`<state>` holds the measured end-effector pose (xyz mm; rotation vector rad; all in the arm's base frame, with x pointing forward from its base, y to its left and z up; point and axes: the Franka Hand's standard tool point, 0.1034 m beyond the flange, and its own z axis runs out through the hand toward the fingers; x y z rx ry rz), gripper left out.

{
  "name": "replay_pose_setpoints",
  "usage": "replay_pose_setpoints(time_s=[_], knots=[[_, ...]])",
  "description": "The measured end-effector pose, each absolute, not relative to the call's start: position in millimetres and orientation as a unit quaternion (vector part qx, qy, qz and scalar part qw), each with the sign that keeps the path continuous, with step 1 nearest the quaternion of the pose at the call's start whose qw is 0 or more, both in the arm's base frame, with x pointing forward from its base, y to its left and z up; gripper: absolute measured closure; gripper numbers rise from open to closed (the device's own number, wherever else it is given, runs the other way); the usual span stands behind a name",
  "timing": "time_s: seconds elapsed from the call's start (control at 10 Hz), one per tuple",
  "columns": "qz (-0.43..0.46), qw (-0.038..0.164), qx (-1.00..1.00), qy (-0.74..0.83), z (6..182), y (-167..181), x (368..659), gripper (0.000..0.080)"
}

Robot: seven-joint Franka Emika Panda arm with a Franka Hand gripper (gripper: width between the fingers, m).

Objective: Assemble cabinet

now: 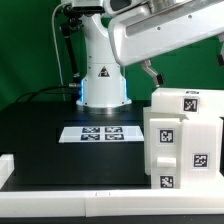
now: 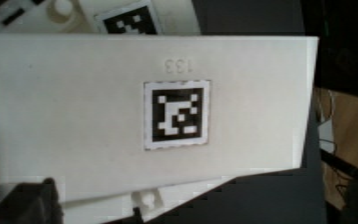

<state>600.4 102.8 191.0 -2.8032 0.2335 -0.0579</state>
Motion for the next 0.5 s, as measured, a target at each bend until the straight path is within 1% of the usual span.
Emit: replay_pose_setpoints(time_s=[0.1, 0.2, 0.5], knots=[[-0.024, 0.157, -0.987, 0.018, 190.0, 103.4, 599.5, 0.0002], [-0.022, 0.158, -0.987, -0.026, 186.0, 104.7, 596.8, 0.0002], [-0.037, 0.154, -0.979, -0.127, 184.4, 102.5, 596.7, 0.0002]])
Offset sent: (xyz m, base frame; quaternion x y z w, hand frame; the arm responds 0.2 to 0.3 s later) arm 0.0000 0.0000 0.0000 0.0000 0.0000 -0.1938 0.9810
